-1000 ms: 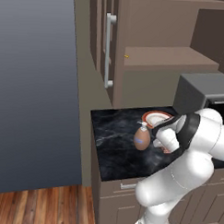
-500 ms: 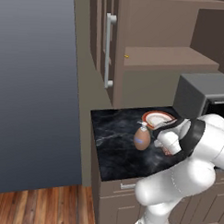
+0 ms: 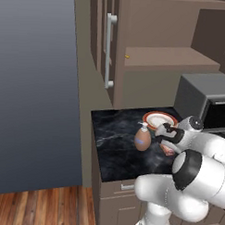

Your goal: Pick the bar soap and soap dispenser from the cabinet and place them on the counter.

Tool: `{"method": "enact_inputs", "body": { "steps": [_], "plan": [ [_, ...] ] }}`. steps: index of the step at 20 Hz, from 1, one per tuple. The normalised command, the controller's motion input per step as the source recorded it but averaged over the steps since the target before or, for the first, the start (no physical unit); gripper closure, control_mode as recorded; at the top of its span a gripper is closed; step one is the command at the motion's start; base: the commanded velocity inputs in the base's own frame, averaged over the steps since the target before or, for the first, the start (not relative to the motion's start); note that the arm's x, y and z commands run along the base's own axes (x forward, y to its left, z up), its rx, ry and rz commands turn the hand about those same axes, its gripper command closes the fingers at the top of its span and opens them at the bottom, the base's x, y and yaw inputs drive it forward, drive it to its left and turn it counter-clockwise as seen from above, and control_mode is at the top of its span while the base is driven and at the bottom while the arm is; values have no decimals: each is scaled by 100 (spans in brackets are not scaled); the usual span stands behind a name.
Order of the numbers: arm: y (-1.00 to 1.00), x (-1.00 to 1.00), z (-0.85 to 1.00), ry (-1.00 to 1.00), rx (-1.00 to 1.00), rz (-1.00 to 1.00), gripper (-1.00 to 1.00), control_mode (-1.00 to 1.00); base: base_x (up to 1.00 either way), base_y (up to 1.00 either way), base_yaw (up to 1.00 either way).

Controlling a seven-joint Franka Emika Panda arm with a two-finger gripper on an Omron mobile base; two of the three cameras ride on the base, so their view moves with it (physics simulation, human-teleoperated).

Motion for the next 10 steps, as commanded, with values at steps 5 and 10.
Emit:
{"method": "enact_inputs", "body": {
  "steps": [5, 10],
  "plan": [
    [-5, -12, 74, 12, 0, -5, -100, -100, 0, 0, 0],
    [3, -34, 69, 5, 4, 0, -100, -100, 0, 0, 0]
  ]
}}
